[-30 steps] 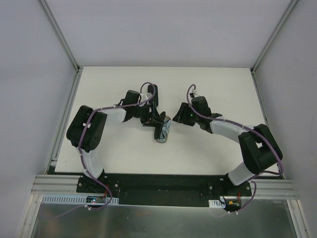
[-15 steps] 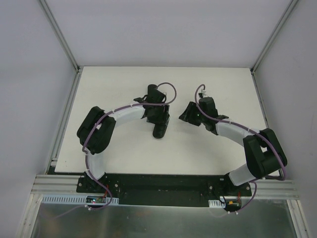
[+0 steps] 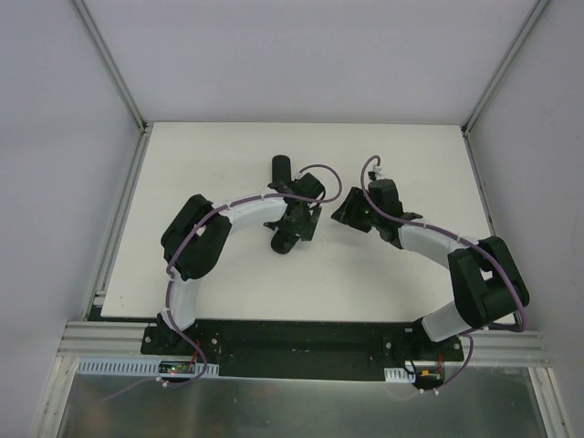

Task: Organize the sunglasses
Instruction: Close the case with sunglasses at the center of the board, then move the case with sunglasses to the center of the board.

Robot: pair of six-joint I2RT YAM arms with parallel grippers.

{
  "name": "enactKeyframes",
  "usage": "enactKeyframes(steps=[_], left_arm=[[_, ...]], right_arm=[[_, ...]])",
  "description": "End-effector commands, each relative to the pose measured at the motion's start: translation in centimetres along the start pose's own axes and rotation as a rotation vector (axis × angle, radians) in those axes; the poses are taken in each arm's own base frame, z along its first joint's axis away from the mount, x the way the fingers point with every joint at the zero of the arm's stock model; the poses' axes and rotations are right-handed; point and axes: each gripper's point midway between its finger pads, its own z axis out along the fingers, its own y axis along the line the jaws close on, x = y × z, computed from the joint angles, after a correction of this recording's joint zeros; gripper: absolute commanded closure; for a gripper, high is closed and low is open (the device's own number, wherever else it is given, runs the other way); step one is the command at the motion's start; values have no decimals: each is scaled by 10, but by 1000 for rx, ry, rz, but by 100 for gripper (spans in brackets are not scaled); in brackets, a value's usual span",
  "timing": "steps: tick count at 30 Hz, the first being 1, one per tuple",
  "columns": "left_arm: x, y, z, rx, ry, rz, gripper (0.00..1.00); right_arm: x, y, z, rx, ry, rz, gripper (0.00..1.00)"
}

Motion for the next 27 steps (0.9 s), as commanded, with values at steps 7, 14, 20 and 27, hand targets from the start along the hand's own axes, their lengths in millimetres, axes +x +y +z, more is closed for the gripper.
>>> enactKeyframes(steps=[7, 14, 20, 27], left_arm=[[-16, 11, -42, 21, -60, 35, 4], [-9, 5, -23, 64, 3, 98, 6], [-9, 9, -14, 75, 32, 74, 16], [-35, -13, -10, 163, 17, 34, 45]], right_arm=[[-10, 5, 0, -20, -43, -2, 47], [-10, 4, 0, -22, -48, -5, 47], [-12, 5, -2, -23, -56, -5, 47], [-21, -4, -12, -2, -108, 5, 46]])
